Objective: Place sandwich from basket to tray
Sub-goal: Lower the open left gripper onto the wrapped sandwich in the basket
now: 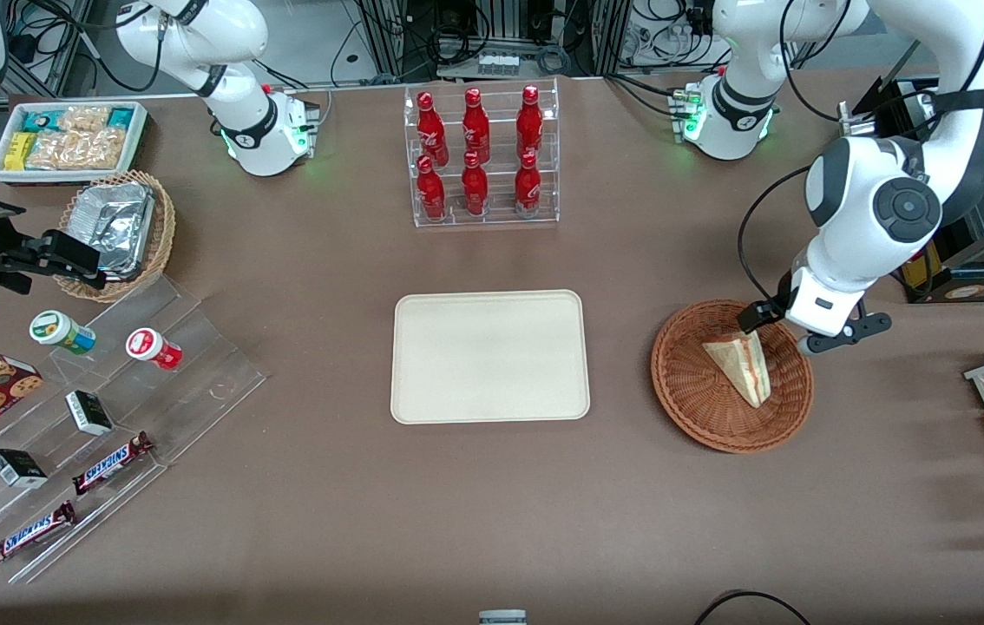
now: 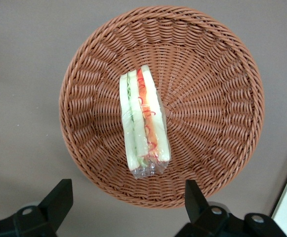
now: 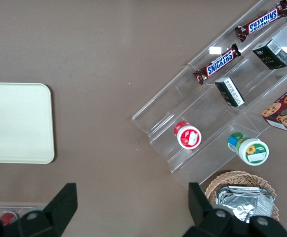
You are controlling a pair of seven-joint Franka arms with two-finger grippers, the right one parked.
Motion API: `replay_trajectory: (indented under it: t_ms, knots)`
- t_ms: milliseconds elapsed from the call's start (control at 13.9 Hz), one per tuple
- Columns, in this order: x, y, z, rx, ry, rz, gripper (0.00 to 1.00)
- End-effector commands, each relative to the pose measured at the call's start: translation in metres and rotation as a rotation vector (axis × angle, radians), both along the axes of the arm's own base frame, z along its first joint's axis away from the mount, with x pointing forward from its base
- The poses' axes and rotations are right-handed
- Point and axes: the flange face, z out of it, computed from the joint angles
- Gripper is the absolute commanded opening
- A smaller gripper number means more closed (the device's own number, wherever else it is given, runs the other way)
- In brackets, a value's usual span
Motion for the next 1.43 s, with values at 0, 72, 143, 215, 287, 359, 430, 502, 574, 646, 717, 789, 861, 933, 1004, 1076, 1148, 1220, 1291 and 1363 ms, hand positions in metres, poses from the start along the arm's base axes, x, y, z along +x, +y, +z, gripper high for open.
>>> replay_trajectory:
  t_ms: [0,72,143,215,287,359,430,502,574,646,717,789,861,933,1004,1076,1148,1220,1291,1363]
  knots:
    - [0.002,-0.007,-0.011,0.007,-0.006,-0.004,1.0]
    - [0.003,-0.008,-0.018,0.012,0.001,-0.012,1.0]
    - [0.004,-0.009,-0.023,0.011,-0.002,-0.019,1.0]
    - [0.005,-0.011,-0.027,0.009,-0.001,-0.024,1.0]
    - [0.006,-0.012,-0.03,0.009,0.001,-0.027,1.0]
    - [0.008,-0.012,-0.035,0.007,0.004,-0.027,1.0]
    - [0.009,-0.012,-0.037,0.004,-0.009,-0.027,1.0]
    - [0.011,-0.011,-0.044,0.003,-0.009,-0.025,1.0]
    - [0.013,-0.01,-0.049,-0.001,-0.018,-0.024,1.0]
    - [0.015,-0.01,-0.055,-0.006,-0.022,-0.02,1.0]
    - [0.016,-0.009,-0.057,-0.007,-0.03,-0.011,1.0]
    - [0.017,-0.008,-0.062,-0.01,-0.028,0.0,1.0]
    - [0.017,-0.008,-0.063,-0.011,-0.028,0.003,1.0]
    - [0.017,-0.006,-0.062,-0.011,-0.031,0.007,1.0]
    - [0.018,-0.003,-0.063,-0.012,-0.034,0.019,1.0]
    - [0.018,-0.002,-0.064,-0.012,-0.035,0.037,1.0]
    - [0.018,-0.002,-0.065,-0.012,-0.034,0.06,1.0]
    - [0.018,-0.002,-0.066,-0.012,-0.031,0.088,1.0]
    - [0.017,-0.002,-0.067,-0.012,-0.029,0.12,1.0]
    - [0.017,-0.002,-0.068,-0.012,-0.026,0.129,1.0]
